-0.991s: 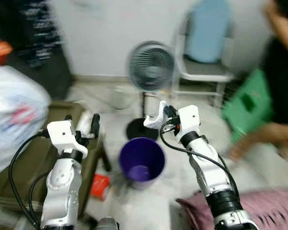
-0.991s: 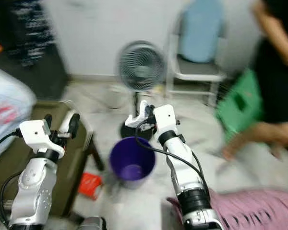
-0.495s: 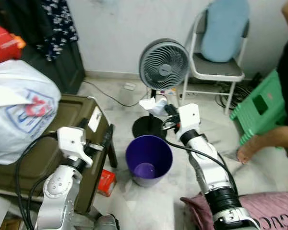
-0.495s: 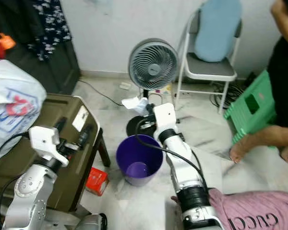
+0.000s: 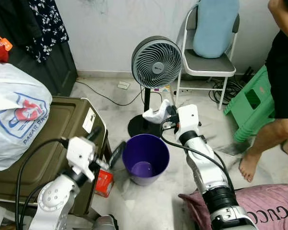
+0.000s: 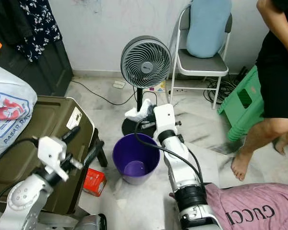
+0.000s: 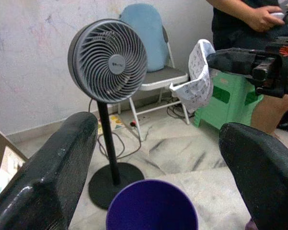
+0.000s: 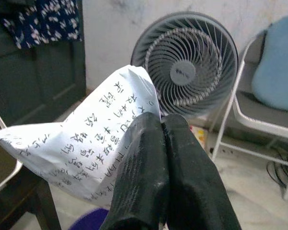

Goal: Clean up the room

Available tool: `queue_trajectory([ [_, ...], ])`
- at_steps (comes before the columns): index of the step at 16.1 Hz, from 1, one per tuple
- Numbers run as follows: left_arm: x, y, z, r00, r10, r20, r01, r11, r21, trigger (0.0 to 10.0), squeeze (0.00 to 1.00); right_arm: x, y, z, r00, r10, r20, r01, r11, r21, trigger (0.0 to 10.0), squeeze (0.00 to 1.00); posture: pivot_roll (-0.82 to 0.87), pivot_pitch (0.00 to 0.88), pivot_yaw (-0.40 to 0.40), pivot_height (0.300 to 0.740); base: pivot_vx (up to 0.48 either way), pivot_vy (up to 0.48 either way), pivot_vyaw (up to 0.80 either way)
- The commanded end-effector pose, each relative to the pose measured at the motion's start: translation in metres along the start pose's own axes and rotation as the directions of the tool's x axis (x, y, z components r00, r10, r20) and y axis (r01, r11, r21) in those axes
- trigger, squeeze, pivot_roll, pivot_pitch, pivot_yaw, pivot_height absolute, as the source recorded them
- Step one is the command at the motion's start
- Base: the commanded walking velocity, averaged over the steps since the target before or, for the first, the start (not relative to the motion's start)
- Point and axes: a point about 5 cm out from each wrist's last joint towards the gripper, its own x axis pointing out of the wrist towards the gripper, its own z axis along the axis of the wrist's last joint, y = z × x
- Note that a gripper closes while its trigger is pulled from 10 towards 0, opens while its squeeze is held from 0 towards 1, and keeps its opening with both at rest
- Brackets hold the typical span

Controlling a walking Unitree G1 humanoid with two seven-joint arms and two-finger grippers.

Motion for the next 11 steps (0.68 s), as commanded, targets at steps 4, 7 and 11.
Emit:
queue_trajectory([
  [4, 0.012, 0.0, 0.008, 0.999, -0.03, 0.019, 0.03, 0.999, 0.031, 10.0, 0.0, 0.0, -0.018, -0.005, 0.992, -0.117, -0.047, 0.119, 0.991, 0.054, 10.0, 0.0, 0.02, 0.021, 0.036, 0.74, 0.0, 0.0, -0.4],
  [7, 0.018, 0.001, 0.009, 0.999, -0.019, 0.031, 0.017, 0.999, 0.038, 10.0, 0.0, 0.001, -0.014, 0.001, 0.996, -0.087, 0.002, 0.087, 0.996, -0.001, 10.0, 0.0, 0.02, 0.016, 0.029, 0.74, 0.0, 0.0, 0.0],
  [11, 0.018, -0.003, 0.008, 0.999, 0.006, 0.04, -0.007, 0.999, 0.032, 10.0, 0.0, 0.008, -0.011, 0.006, 0.998, -0.059, 0.011, 0.059, 0.998, -0.024, 10.0, 0.0, 0.02, 0.014, 0.008, 0.74, 0.0, 0.0, 0.79],
])
